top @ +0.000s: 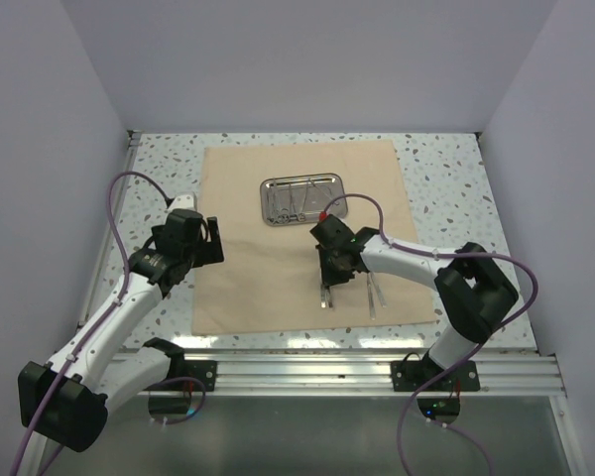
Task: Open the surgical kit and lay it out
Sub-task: Place the medical item in the surgical kit, then pick up the medical item from the container.
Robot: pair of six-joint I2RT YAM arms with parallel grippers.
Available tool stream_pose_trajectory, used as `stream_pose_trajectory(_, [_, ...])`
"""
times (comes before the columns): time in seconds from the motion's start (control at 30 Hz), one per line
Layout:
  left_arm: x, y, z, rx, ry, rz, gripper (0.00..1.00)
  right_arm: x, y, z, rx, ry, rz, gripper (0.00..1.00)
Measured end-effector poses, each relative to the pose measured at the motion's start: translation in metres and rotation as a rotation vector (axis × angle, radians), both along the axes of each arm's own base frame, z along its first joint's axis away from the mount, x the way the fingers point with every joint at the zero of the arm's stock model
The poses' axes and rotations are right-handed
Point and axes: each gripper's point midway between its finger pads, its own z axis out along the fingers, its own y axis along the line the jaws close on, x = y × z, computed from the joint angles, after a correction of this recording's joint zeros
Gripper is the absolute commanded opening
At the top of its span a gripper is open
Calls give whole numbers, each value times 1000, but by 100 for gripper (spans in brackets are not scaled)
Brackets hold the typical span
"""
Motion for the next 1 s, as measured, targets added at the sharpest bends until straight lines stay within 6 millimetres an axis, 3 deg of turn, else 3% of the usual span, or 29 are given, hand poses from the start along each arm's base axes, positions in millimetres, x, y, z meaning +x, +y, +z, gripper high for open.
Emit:
stream_pose_trajectory(0.07, [0, 0, 0, 0, 0, 1, 97, 1, -1, 1, -6, -4, 1, 39])
stream_pose_trajectory(0.13, [0, 0, 0, 1, 0, 2, 97, 3, 0, 4, -9, -9, 6, 43])
stream_pose_trajectory(0.3, [0, 1, 1, 3, -4, 8, 96, 10, 4, 18, -12, -30, 14, 44])
stream_pose_trajectory(0.47, [0, 2, 1, 4, -6, 11, 96, 31, 17, 51, 4, -87, 27, 44])
stream_pose_trajectory(0.6, [0, 3, 1, 4, -7, 19, 96, 72, 48, 87, 43, -173, 35, 43])
stream_pose_trajectory(0.7, [0, 3, 1, 6, -8, 21, 96, 109, 69, 102, 64, -217, 30, 43])
stream_pose_trajectory(0.83, [0, 4, 3, 5, -16, 23, 97, 157, 81, 98, 52, -230, 2, 43])
stream_pose_trajectory(1.0, [0, 4, 6, 1, -26, 23, 97, 218, 75, 73, 15, -212, -71, 43])
